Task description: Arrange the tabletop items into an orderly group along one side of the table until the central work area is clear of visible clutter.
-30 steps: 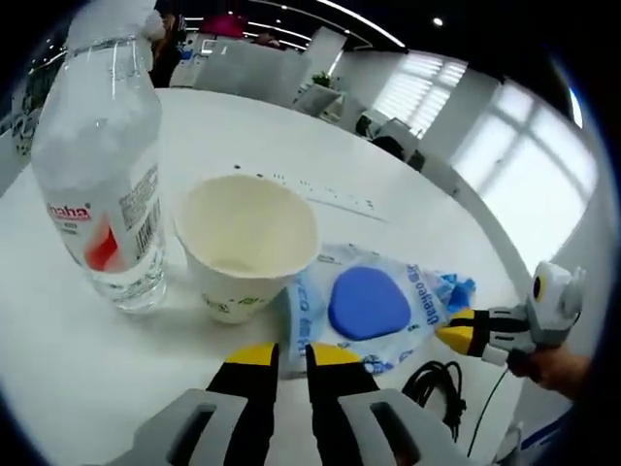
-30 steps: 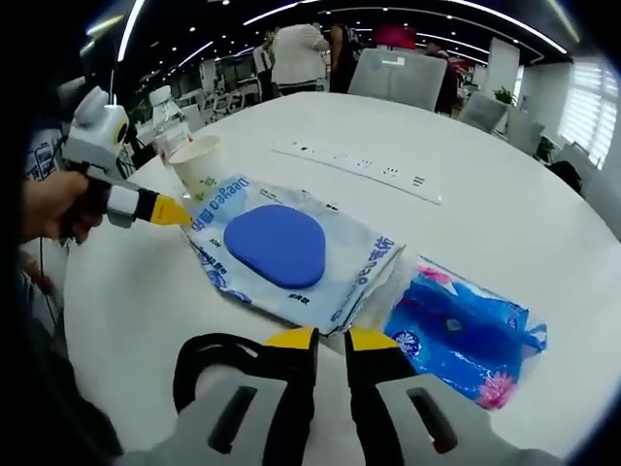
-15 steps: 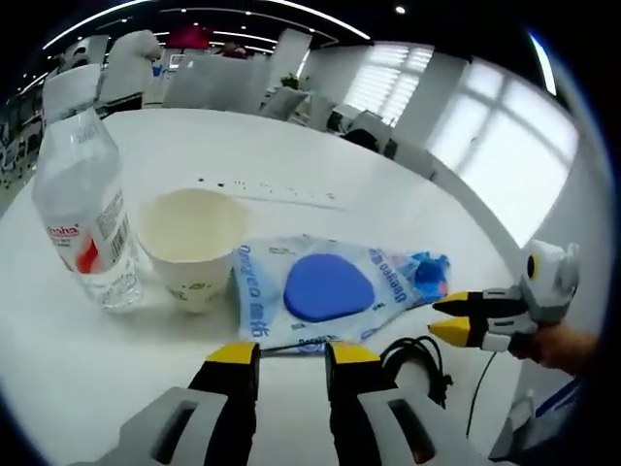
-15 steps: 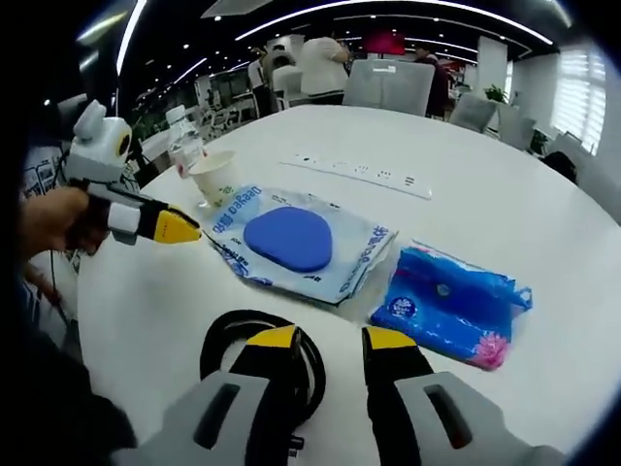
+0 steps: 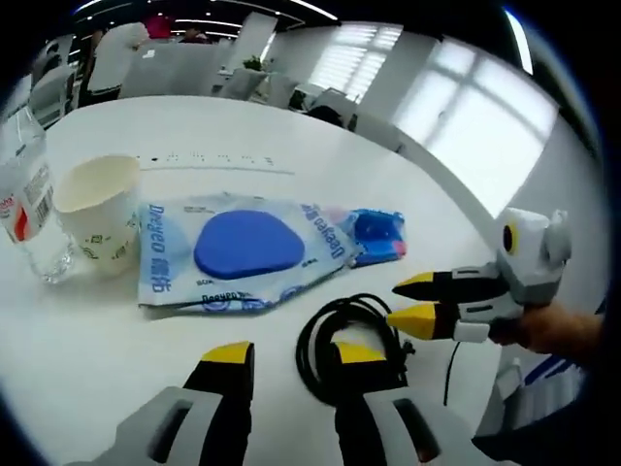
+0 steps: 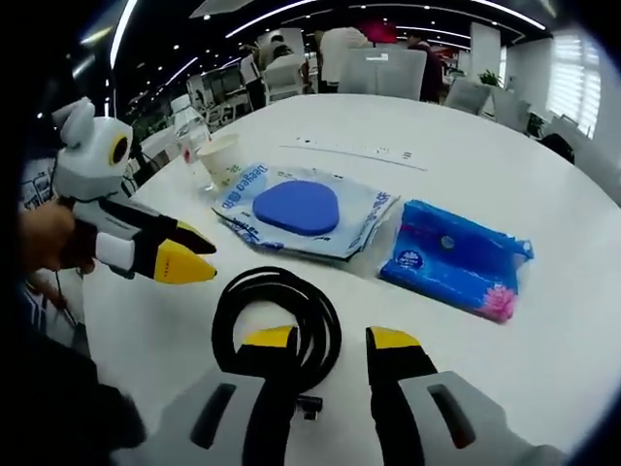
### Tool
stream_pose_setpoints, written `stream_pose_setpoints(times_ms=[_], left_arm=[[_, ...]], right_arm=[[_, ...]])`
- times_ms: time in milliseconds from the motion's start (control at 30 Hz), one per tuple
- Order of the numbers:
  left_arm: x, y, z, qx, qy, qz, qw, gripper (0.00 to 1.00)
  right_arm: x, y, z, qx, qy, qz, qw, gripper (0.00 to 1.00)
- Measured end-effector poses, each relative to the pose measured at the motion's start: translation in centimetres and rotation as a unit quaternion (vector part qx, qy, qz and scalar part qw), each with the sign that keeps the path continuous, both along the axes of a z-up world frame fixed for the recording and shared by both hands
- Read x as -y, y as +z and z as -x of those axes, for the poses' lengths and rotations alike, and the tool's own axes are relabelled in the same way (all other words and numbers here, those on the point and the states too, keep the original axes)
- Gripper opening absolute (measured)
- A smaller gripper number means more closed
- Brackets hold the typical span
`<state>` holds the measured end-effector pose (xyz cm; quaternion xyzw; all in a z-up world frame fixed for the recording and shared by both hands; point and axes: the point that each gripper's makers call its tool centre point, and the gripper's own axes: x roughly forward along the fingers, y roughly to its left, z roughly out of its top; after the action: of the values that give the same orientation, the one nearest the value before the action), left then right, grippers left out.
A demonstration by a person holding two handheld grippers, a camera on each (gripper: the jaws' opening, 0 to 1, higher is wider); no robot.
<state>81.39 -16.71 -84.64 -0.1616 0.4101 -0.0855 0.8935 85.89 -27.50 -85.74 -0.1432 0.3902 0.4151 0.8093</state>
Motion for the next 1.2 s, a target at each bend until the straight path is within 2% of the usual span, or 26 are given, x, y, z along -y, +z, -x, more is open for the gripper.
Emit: stream_pose_setpoints(times_ms=[33,200,367,400,467,533,600,700,767,900,967,1200], left_arm=[[0.4,-0.2,0.1,-0.001,-0.005,0.001,1.0,0.3],[1.4,-1.4,0.3,-0.018,-0.019,0.006,0.9997,0.28],[1.9,-1.9,0.5,-0.027,-0.024,0.006,0.9993,0.27],[2.0,-2.6,0.4,-0.033,-0.027,0.005,0.9991,0.24],[2.0,-2.5,0.4,-0.034,-0.029,-0.001,0.999,0.22],[1.9,-2.5,0.2,-0.037,-0.027,0.0,0.999,0.21],[1.7,-2.7,0.3,-0.039,-0.03,-0.011,0.9988,0.15],[1.5,-2.8,0.5,-0.045,-0.026,-0.004,0.9986,0.11],[1.7,-2.8,0.6,-0.046,-0.029,0.0,0.9985,0.08],[1.8,-2.3,0.8,-0.036,-0.038,-0.019,0.9984,0.04],[2.2,-1.7,0.9,-0.031,-0.037,-0.006,0.9988,0.0],[2.3,-0.6,0.8,-0.022,-0.035,-0.009,0.9991,0.0]], right_arm=[[0.0,-0.6,0.1,-0.005,-0.003,0.001,1.0,0.24],[0.1,-1.3,0.8,-0.023,-0.02,0.004,0.9995,0.23],[-0.1,-1.7,1.3,-0.028,-0.019,0.006,0.9994,0.22],[-0.1,-2.0,1.5,-0.029,-0.022,0.013,0.9992,0.22],[-0.2,-2.3,1.4,-0.034,-0.044,0.013,0.9983,0.2],[-0.2,-2.3,1.3,-0.027,-0.044,0.024,0.9984,0.19],[-0.2,-2.3,1.3,-0.028,-0.048,0.03,0.998,0.18],[-0.2,-2.0,0.9,-0.027,-0.061,0.025,0.9975,0.1],[-0.2,-1.9,0.8,-0.031,-0.062,0.024,0.9973,0.08],[0.2,-1.8,1.1,-0.027,-0.059,0.036,0.9972,0.04],[0.5,-1.3,1.3,-0.032,-0.073,0.024,0.9965,0.02],[0.9,-0.5,1.5,-0.039,-0.094,0.008,0.9948,0.01]])
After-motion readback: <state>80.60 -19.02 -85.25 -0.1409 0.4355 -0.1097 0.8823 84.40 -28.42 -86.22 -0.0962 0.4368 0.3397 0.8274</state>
